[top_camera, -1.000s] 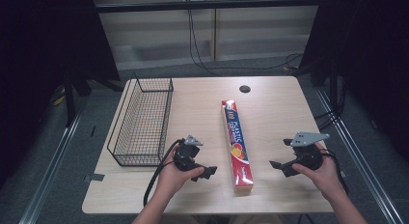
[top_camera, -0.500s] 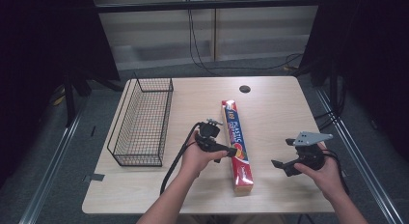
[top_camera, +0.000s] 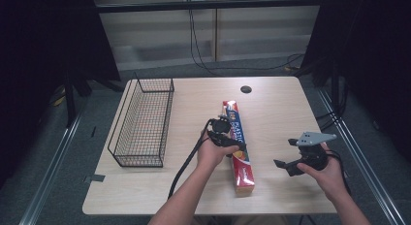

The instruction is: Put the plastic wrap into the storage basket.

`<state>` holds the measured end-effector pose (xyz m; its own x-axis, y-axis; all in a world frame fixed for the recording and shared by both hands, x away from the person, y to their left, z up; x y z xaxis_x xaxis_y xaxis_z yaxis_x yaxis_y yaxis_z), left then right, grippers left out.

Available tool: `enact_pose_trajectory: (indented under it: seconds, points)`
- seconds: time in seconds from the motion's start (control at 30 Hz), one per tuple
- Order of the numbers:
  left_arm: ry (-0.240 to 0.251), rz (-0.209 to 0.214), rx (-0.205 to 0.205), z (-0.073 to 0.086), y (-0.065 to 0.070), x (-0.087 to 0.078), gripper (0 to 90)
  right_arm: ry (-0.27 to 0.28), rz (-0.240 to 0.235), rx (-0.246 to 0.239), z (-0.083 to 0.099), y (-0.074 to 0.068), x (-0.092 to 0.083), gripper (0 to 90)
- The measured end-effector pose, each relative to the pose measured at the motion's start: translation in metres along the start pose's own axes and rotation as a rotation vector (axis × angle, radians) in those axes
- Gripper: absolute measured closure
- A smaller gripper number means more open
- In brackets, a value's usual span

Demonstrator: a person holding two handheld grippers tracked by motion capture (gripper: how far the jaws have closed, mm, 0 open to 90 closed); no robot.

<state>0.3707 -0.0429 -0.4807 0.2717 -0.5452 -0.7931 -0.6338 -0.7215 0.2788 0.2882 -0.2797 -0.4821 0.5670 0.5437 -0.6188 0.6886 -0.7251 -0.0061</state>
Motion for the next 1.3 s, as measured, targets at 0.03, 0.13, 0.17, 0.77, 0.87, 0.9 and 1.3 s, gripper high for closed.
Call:
enact_pose_trajectory:
  seconds: [0.03,0.13,0.17,0.77,0.87,0.9,1.3]
  points:
    - [0.008,-0.009,-0.008,-0.001,0.001,0.002,5.7,0.001,0.002,0.0,0.0,0.0,0.0,3.5]
    - [0.012,-0.015,-0.019,-0.004,0.001,0.005,5.8,0.004,0.0,0.003,0.0,0.001,-0.001,3.7]
    - [0.023,-0.024,-0.026,-0.007,0.002,0.007,6.2,0.005,0.002,0.007,0.0,0.001,-0.001,3.7]
    - [-0.01,-0.057,-0.05,-0.009,0.001,0.029,6.1,0.008,-0.002,0.01,0.001,0.003,-0.002,4.2]
    - [-0.025,-0.064,-0.063,-0.008,0.002,0.035,6.1,0.01,-0.002,0.009,0.001,0.002,-0.003,4.2]
    - [-0.03,-0.06,-0.063,-0.007,0.001,0.035,6.1,0.01,0.0,0.01,0.001,0.002,-0.003,4.2]
    - [-0.057,-0.038,-0.112,-0.006,-0.001,0.036,9.0,0.018,0.003,0.014,0.001,0.003,-0.004,4.2]
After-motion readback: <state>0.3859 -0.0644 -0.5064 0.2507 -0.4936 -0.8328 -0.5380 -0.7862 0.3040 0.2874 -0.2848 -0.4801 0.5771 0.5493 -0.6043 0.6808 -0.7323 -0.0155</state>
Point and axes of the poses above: each handheld gripper's, and its own axes: x roughly forward along the jaws, z roughly out of its underside, y roughly to its right, the point moved 4 cm from there along x, roughly forward along the jaws, and after that the axes turned 1 degree about -z, right-handed, at the moved point
